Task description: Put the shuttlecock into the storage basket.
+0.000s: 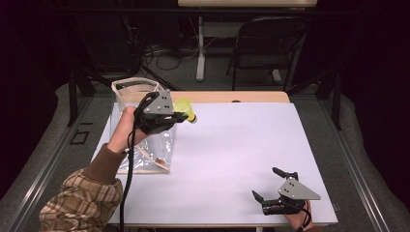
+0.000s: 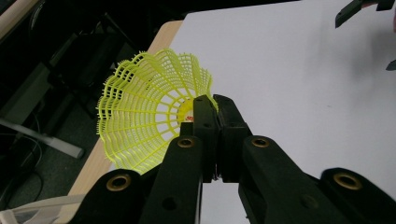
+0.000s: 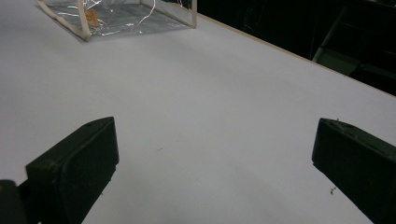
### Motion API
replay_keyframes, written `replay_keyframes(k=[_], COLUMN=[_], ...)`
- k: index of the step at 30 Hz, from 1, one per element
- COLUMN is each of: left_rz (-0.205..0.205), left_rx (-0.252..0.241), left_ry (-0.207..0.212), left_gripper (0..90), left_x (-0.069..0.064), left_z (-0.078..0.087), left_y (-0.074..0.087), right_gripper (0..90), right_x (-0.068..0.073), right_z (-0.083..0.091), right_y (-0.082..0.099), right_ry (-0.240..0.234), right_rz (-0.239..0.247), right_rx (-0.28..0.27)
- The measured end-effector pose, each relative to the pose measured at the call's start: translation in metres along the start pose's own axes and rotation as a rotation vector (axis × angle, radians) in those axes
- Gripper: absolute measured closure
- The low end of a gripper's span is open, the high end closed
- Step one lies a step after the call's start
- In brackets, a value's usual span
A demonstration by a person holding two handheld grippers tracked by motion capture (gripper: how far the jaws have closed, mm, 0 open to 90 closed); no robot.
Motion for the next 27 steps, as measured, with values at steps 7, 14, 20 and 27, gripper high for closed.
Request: replay_keyframes(k=[7, 14, 20, 27], left_rz=[0.013, 0.016, 0.036, 0.051], left_rx=[0.003, 0.003, 0.001, 0.008], left_ry=[-0.019, -0.04, -0.055, -0.071], left_gripper=[88.8, 88.8, 88.8, 88.8], left_x=[0.01, 0.02, 0.028, 0.038], left_z=[-0.001, -0.003, -0.004, -0.006], left_y=[-0.002, 0.0, 0.001, 0.003], right_gripper=[0.1, 0.1, 0.1, 0.1], right_x=[0.0, 0.0, 0.0, 0.0], right_z=[0.0, 0.0, -0.001, 0.0], right_y=[0.0, 0.0, 0.0, 0.0], right_ry=[0.001, 0.0, 0.0, 0.001], right_rz=[0.001, 0.001, 0.002, 0.0], right_rx=[0.001, 0.001, 0.001, 0.002])
Point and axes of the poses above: each handheld gripper's, and its own axes: z roughly backward along the jaws, y roughly out of its underside, x roughly to its left, the point moved 4 cm from there along -z, roughly forward along the jaws, and after that the axes turned 9 degrees about z, right-handed, at the moved point
